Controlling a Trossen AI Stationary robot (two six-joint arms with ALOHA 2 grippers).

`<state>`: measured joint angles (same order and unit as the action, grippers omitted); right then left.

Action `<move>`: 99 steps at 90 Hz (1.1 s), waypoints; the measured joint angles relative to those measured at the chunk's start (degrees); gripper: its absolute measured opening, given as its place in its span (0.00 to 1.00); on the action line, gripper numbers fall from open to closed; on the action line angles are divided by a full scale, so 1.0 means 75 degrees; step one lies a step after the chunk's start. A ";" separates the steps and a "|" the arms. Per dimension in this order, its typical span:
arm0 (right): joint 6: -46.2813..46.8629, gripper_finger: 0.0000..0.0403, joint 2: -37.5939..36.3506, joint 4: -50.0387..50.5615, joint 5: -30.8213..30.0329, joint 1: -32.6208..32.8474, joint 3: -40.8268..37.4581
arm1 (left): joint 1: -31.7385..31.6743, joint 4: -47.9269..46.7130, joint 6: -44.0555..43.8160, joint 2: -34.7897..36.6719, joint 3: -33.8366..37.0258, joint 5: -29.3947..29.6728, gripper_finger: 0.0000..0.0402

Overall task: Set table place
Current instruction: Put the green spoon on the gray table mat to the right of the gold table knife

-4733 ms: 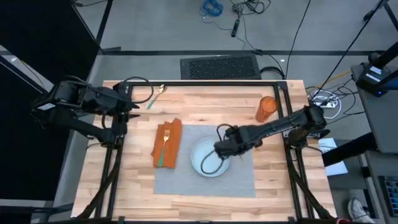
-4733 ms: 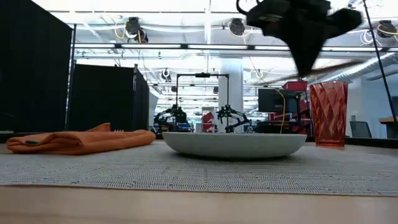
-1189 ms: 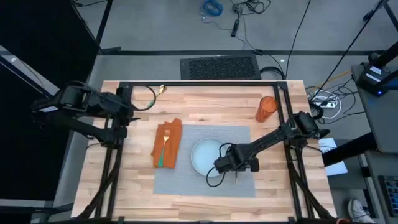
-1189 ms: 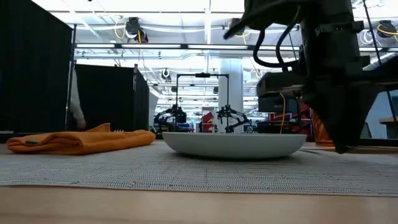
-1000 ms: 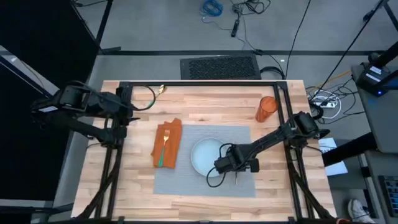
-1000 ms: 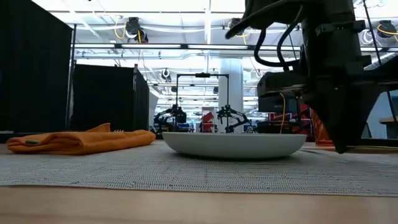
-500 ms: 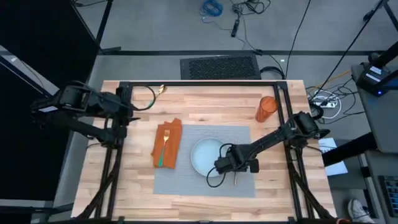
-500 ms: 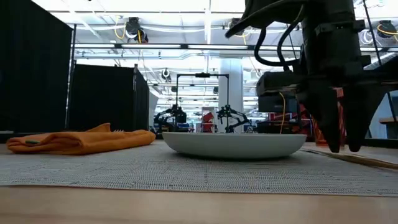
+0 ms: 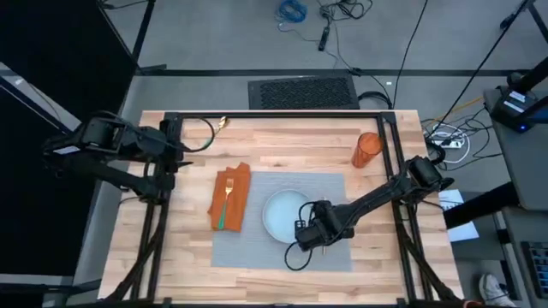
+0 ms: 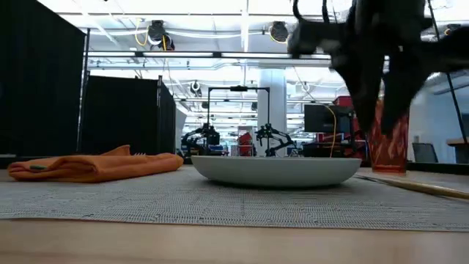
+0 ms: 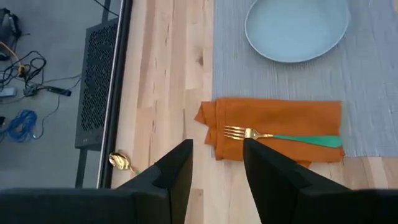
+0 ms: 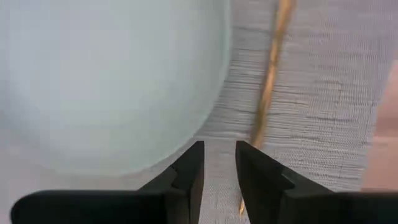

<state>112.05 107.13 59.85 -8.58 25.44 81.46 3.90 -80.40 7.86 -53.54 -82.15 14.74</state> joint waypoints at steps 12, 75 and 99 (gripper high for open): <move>-0.0812 0.19 0.0000 0.0259 -0.0772 0.0090 0.0638 | -0.0003 -0.0191 0.0016 0.0000 -0.0003 0.0540 0.32; -0.6154 0.19 0.0001 0.0365 -0.2507 0.0523 0.1584 | -0.2441 0.1343 -0.0005 -0.0951 0.2230 0.1401 0.32; -0.7053 0.19 -0.0073 0.0400 -0.2704 0.0523 0.1583 | -0.4829 0.2974 0.0555 -0.2030 0.2369 -0.0058 0.32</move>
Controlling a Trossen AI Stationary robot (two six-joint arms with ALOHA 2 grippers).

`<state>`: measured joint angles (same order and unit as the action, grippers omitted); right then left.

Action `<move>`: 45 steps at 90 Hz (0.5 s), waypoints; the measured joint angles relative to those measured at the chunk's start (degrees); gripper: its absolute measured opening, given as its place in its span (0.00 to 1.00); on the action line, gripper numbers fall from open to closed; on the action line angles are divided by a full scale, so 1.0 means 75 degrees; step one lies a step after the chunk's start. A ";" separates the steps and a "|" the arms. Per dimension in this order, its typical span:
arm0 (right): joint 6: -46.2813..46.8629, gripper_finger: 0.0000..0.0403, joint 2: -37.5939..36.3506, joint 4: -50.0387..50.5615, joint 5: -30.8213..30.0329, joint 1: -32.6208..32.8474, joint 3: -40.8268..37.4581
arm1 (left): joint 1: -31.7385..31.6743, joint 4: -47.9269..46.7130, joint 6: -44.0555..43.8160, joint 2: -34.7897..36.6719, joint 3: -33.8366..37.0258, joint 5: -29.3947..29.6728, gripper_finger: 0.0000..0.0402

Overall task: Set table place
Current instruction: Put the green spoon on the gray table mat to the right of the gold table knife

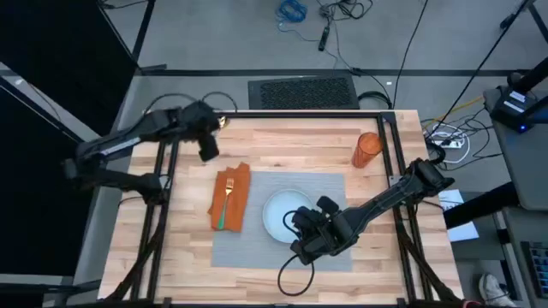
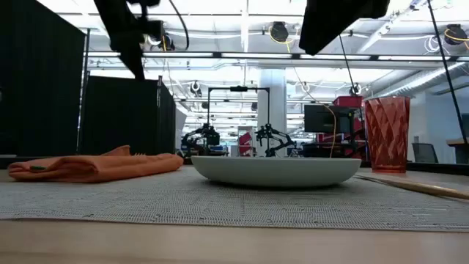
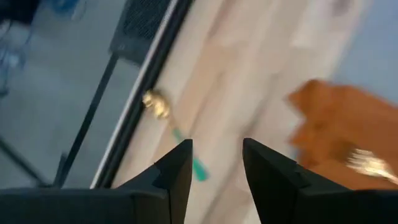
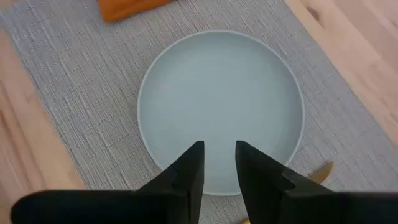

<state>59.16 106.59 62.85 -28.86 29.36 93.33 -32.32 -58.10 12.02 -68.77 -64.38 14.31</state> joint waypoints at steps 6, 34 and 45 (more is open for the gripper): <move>-0.0170 0.19 -0.0042 0.0017 0.0003 0.0000 -0.0001 | -0.0541 -0.0023 0.0051 -0.0460 0.0006 -0.0088 0.32; -0.0909 0.19 -0.0610 0.0176 -0.0050 0.0056 -0.0002 | -0.1674 0.0478 -0.0226 -0.2051 0.0006 -0.0180 0.32; -0.1250 0.19 -0.0923 0.0238 -0.0348 0.0120 0.0000 | -0.1973 0.0602 -0.0484 -0.2557 0.0007 -0.0550 0.32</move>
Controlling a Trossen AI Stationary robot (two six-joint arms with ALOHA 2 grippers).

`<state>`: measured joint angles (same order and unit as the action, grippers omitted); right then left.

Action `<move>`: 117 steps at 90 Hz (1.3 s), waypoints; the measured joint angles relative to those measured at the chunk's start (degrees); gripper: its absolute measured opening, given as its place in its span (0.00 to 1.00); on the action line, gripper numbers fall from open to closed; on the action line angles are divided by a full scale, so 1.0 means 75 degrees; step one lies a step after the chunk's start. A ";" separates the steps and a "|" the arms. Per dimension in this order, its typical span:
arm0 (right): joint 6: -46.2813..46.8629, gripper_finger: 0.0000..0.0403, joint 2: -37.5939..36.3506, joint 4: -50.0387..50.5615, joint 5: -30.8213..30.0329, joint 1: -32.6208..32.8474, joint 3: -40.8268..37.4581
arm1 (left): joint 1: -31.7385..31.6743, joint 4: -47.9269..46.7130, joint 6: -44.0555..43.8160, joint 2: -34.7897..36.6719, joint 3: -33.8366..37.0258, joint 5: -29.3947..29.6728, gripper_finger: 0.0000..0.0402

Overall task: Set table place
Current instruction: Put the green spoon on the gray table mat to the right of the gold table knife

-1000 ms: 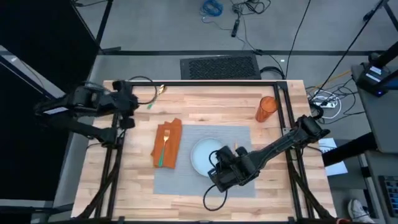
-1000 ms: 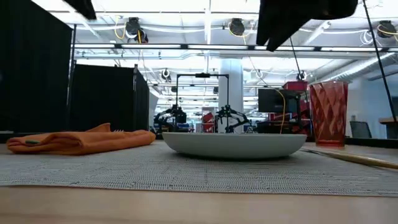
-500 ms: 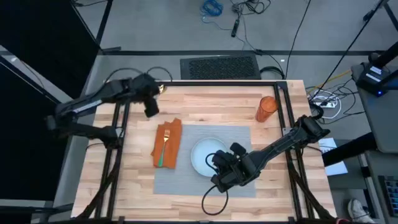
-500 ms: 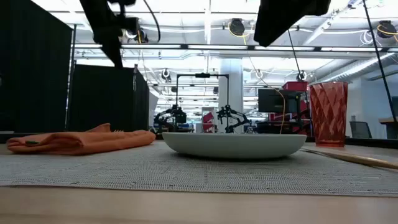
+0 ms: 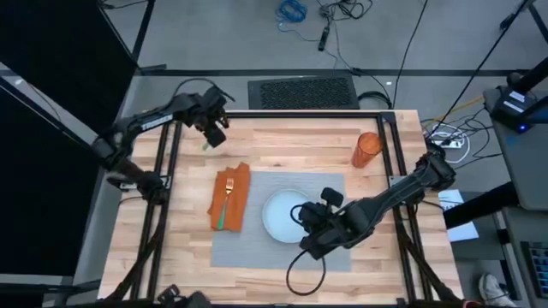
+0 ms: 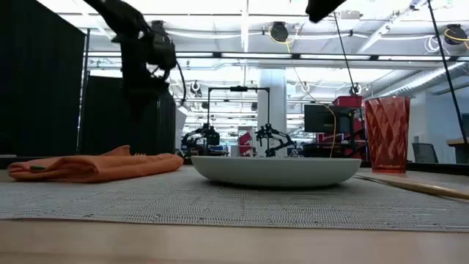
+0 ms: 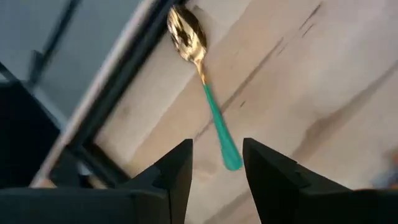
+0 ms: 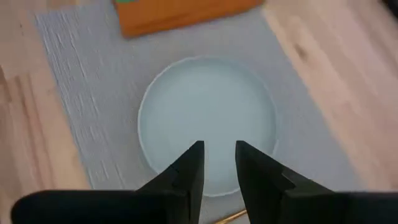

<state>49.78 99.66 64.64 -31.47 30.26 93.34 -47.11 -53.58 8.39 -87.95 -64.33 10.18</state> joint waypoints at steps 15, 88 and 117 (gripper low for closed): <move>-0.0403 0.19 -0.0511 -0.0018 -0.0186 0.0081 -0.0002 | -0.0328 0.0130 -0.0288 -0.0629 -0.0001 -0.0205 0.32; -0.3583 0.19 -0.1852 -0.3379 -0.0393 0.0638 0.0004 | -0.1144 0.1565 -0.0652 -0.2375 -0.0004 -0.0966 0.32; -0.3579 0.19 -0.1849 -0.3480 -0.0407 0.0629 0.0004 | -0.1153 0.1951 -0.0464 -0.2378 -0.0033 -0.1140 0.32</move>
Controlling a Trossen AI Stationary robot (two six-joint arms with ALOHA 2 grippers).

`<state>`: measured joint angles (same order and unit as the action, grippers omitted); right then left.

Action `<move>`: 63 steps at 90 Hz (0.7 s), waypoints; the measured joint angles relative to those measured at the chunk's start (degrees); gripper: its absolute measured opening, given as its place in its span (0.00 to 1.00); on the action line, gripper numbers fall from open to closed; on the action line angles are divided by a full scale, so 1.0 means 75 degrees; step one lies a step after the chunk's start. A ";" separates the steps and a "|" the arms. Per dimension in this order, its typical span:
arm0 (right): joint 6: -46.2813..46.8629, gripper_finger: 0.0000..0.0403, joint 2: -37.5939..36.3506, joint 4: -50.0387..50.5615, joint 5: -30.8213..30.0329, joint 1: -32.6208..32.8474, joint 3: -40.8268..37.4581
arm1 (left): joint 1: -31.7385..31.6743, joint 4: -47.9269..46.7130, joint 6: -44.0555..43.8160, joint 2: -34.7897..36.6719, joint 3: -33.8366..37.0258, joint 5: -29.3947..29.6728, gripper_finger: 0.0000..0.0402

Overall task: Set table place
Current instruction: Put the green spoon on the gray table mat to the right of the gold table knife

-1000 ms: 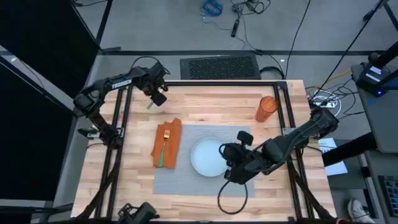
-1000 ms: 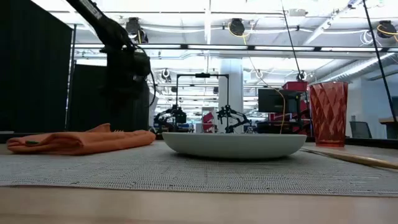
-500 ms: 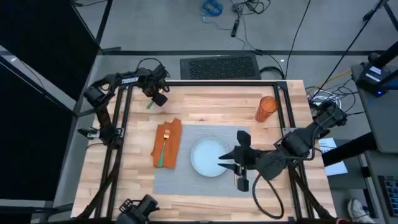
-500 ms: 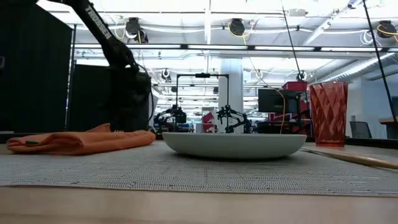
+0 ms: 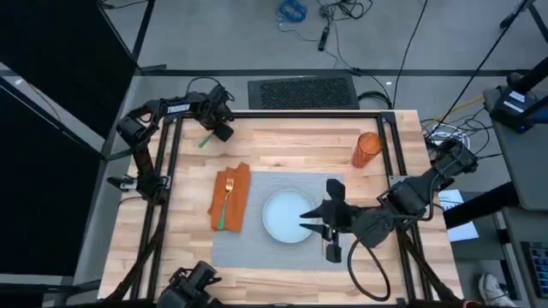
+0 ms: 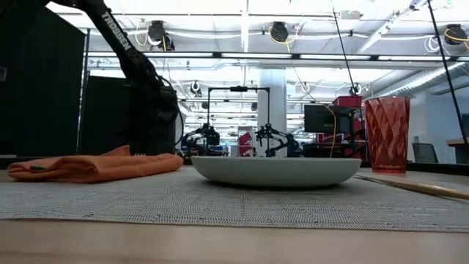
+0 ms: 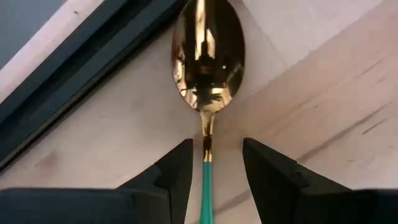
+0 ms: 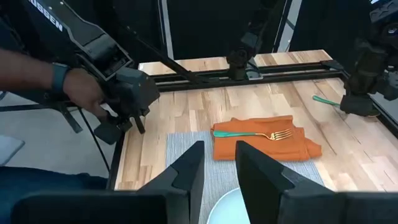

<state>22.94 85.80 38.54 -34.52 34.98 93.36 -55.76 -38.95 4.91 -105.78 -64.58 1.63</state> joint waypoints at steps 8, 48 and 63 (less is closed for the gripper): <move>0.0003 0.19 0.0003 -0.0131 0.0003 0.0000 0.0000 | -0.0015 -0.0005 0.0025 -0.0005 0.0000 0.0003 0.32; -0.0138 0.19 0.0006 -0.0419 0.0002 0.0111 -0.0003 | 0.0061 -0.0057 0.0457 -0.0664 -0.0084 -0.0085 0.20; -0.0291 0.19 0.0006 -0.0495 0.0003 0.0108 -0.0003 | 0.0154 -0.0473 0.0668 -0.0737 -0.0422 -0.0165 0.02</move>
<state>20.76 85.84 34.82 -34.50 35.79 93.34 -54.61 -42.49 9.93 -111.31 -67.74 0.39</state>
